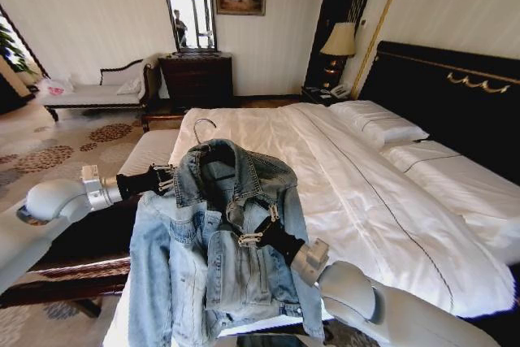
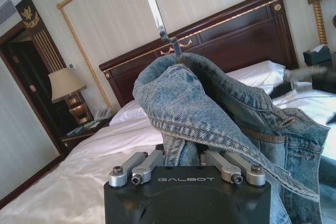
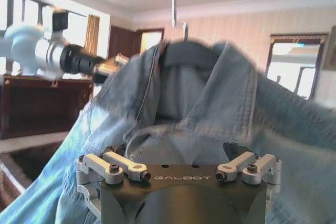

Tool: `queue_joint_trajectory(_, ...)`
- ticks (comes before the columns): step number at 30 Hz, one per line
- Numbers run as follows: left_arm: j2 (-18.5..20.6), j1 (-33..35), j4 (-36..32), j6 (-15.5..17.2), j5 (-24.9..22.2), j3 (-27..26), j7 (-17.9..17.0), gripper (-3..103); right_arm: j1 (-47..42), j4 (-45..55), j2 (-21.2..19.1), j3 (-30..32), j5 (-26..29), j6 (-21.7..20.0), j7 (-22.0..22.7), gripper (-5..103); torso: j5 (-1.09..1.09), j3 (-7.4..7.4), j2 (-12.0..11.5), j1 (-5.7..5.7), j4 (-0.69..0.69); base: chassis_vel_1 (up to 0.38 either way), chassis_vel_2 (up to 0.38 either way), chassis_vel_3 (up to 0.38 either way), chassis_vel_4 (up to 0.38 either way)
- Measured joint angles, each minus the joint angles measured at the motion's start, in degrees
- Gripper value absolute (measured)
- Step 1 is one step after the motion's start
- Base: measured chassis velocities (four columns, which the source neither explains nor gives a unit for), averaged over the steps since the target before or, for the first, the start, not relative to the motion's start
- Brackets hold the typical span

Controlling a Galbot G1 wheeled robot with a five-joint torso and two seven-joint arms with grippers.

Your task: Pick up the clothes from the bed and hang them on the clothes hanger.

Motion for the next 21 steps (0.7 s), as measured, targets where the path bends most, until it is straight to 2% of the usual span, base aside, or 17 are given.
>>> queue_joint_trajectory(3,0.0,-0.1,0.0,0.0,0.0,0.0,0.0,21,-1.4,2.0,-0.3,2.3,0.1,0.0,0.5,100,0.00,0.00,0.0,0.00,0.00,0.000,0.000,0.000,0.000)
queue_joint_trajectory(9,0.0,-0.3,0.3,0.0,0.1,0.2,0.0,21,-5.6,5.9,-3.6,9.2,1.0,-0.3,0.4,100,0.00,-0.01,0.0,-0.01,-0.02,0.000,0.000,0.000,0.000)
queue_joint_trajectory(12,0.0,-0.3,0.1,0.0,0.2,0.2,0.0,21,-4.3,6.0,-3.9,10.5,2.6,-0.6,0.6,100,0.00,-0.01,0.0,-0.01,-0.02,0.000,0.000,0.000,0.000)
queue_joint_trajectory(16,0.2,0.0,-1.0,0.0,0.2,-0.1,0.0,21,0.8,6.0,-3.9,12.6,9.7,-1.4,0.8,100,0.00,0.00,0.0,0.00,-0.01,0.000,0.000,0.000,0.000)
queue_joint_trajectory(18,0.2,0.1,-1.2,0.0,0.1,-0.1,0.0,21,1.3,5.9,-3.9,12.7,10.5,-1.4,0.6,100,0.00,0.00,0.0,0.00,-0.01,0.000,0.000,0.000,0.000)
queue_joint_trajectory(21,0.5,0.8,-2.7,0.0,-0.1,-0.8,0.0,21,6.4,1.7,-4.4,13.5,18.7,-0.2,-3.2,100,0.02,-0.01,0.0,-0.01,0.00,0.000,0.000,0.000,0.000)
